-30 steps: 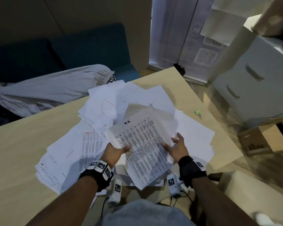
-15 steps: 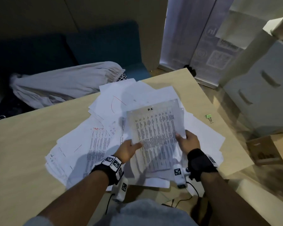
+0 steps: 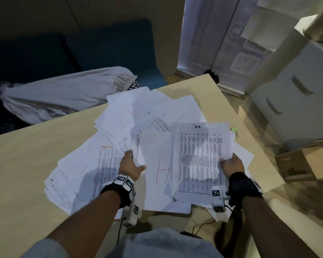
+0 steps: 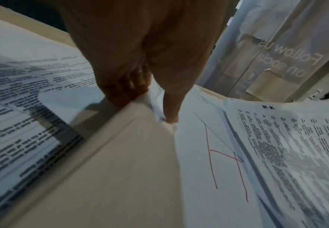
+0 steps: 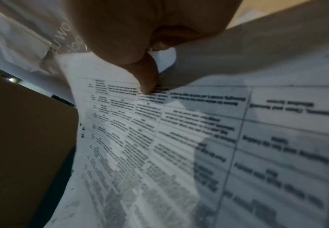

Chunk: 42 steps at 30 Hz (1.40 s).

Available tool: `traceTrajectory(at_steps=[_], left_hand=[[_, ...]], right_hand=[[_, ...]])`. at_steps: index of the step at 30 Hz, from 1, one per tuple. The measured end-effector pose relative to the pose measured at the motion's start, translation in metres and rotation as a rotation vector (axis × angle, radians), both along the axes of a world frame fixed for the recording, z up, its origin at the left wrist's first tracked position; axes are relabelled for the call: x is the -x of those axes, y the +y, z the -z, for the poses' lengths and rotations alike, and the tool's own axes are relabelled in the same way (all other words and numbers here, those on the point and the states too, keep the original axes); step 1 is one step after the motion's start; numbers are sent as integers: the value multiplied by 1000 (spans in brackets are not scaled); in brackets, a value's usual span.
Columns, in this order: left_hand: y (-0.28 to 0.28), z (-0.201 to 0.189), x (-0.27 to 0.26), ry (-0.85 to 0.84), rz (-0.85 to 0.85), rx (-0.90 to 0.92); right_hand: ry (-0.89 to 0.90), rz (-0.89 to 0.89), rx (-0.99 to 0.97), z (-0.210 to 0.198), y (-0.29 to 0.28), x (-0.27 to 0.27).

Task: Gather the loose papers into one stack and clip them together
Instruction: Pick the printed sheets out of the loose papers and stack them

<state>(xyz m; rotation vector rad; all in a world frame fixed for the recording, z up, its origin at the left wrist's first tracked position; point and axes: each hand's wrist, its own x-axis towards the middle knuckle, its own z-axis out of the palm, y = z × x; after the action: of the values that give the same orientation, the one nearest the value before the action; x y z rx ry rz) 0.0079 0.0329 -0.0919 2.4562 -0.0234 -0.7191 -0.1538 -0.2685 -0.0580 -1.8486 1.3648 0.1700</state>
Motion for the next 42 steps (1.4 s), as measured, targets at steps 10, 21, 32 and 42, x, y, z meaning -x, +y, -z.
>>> traceTrajectory(at_steps=[10,21,32,42], left_hand=[[-13,0,7,-13,178,-41],[-31,3,3,72,151,48],[-54,-1,-1,70,151,115],[-73,1,-8,41,101,199]], right_hand=[[87,-82,-22,18,12,14],[-33,-315,-148,26,67,-11],[175,-272,144,7,-50,-22],[193,-583,313,36,-15,-23]])
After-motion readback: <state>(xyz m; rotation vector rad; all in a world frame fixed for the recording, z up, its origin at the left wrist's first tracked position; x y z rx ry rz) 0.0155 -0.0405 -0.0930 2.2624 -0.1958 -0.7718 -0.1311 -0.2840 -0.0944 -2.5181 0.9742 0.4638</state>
